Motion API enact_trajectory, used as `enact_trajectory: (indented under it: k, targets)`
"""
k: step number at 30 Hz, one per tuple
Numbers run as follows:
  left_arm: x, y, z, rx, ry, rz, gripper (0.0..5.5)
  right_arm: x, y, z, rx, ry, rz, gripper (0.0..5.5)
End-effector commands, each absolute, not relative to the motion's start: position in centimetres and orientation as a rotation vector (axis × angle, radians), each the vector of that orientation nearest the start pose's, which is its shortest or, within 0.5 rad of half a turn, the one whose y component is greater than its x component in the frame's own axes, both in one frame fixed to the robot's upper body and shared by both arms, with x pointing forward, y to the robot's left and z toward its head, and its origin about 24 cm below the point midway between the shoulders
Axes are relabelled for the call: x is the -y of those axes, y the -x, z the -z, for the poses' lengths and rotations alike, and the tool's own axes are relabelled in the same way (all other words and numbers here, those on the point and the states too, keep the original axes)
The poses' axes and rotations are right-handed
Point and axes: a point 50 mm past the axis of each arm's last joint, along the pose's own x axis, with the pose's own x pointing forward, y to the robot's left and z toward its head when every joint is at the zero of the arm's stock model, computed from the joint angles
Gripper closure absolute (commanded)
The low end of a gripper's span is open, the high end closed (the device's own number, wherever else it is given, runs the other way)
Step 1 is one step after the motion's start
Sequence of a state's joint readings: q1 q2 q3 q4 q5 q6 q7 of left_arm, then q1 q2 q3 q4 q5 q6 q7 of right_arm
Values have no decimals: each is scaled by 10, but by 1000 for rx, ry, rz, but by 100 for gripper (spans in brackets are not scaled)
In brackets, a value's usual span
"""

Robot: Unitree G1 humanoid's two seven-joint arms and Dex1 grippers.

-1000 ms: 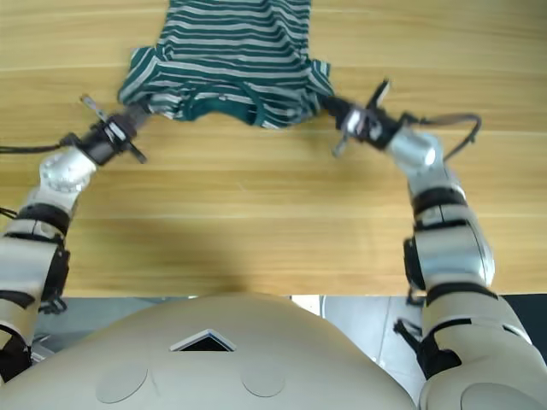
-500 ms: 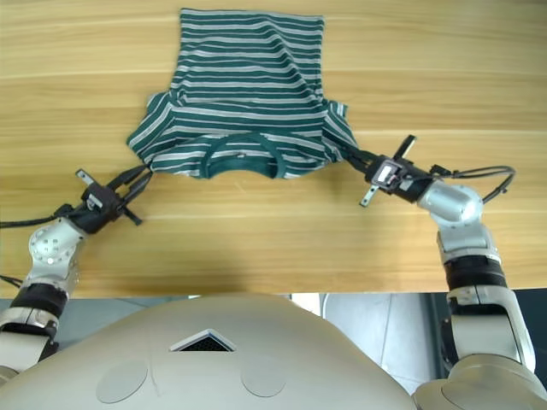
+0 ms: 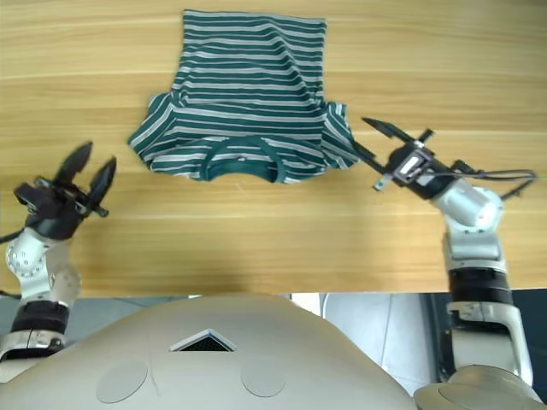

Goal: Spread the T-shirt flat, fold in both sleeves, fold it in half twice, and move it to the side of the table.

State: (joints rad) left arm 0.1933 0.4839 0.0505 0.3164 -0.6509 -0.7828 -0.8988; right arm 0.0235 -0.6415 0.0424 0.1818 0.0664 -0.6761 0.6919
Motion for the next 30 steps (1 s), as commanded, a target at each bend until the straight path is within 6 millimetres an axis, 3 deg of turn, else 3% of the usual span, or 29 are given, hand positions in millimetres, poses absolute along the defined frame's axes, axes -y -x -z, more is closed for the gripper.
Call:
enact_trajectory:
  k: [1,3,6,9,15,17,19,22,25,30]
  targets:
    - [-239,-192,-39,376,-148,581,335,182,-234,-72,349,880,-906,383]
    - [-234,-195,-39,392,-171,568,335,167,-239,-62,354,991,-941,383]
    - [-230,-204,-45,446,-174,503,335,146,-263,-24,259,1173,-932,383]
    - [-222,-214,-52,497,-180,482,335,149,-268,5,173,1270,-923,383]
    - [-201,-220,-68,591,-193,516,335,167,-259,32,79,1371,-1006,383]
    - [-199,-221,-67,583,-201,531,335,170,-248,32,95,1364,-1071,383]
    - [-200,-222,-63,556,-219,550,335,182,-214,24,130,1318,-1287,383]
    - [-201,-227,-57,514,-244,573,335,188,-186,-15,241,1159,-1330,383]
    - [-202,-232,-52,492,-257,576,335,189,-188,-45,322,1079,-1249,383]
    - [-207,-235,-48,466,-279,569,335,194,-197,-49,302,1095,-1192,383]
